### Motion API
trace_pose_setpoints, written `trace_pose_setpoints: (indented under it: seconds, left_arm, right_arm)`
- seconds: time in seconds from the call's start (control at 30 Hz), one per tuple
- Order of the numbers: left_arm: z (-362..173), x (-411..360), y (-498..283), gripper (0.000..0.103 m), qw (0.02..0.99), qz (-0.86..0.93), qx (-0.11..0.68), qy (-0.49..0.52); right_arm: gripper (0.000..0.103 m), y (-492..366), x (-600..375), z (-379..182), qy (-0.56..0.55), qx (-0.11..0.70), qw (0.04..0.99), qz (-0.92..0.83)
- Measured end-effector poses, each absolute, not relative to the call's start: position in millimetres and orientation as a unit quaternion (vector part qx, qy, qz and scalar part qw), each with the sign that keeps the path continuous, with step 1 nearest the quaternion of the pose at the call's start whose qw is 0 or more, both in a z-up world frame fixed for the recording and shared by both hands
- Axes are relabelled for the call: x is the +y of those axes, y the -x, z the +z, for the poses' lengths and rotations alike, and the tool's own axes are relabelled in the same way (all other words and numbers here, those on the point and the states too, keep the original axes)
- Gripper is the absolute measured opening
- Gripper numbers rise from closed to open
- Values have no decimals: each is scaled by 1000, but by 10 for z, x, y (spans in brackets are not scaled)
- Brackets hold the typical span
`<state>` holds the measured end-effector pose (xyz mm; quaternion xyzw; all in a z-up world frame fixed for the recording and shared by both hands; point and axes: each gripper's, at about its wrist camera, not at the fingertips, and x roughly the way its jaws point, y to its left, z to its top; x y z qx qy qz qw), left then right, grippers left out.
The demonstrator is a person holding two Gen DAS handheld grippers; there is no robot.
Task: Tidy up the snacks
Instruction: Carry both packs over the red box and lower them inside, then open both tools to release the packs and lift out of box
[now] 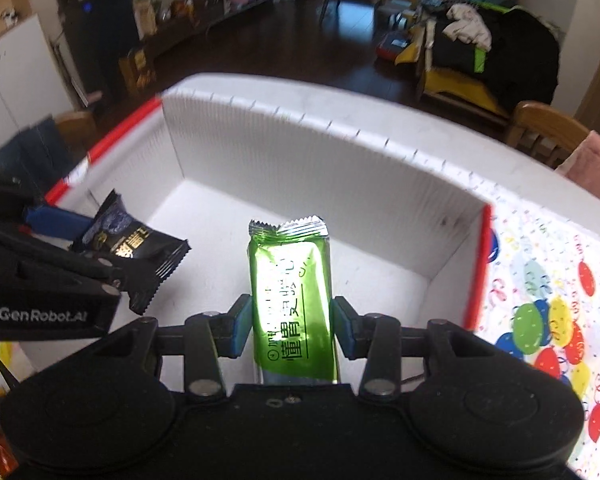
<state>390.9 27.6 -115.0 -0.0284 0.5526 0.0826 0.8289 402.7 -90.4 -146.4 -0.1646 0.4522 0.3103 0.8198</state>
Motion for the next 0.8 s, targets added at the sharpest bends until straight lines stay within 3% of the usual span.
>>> trace_pose_setpoints:
  seconds: [0.8]
  left_arm:
    - [-1469,332,-4074,54,793,90,602,19]
  right_arm:
    - [43,-4163,-787,-1748,170,541,768,298]
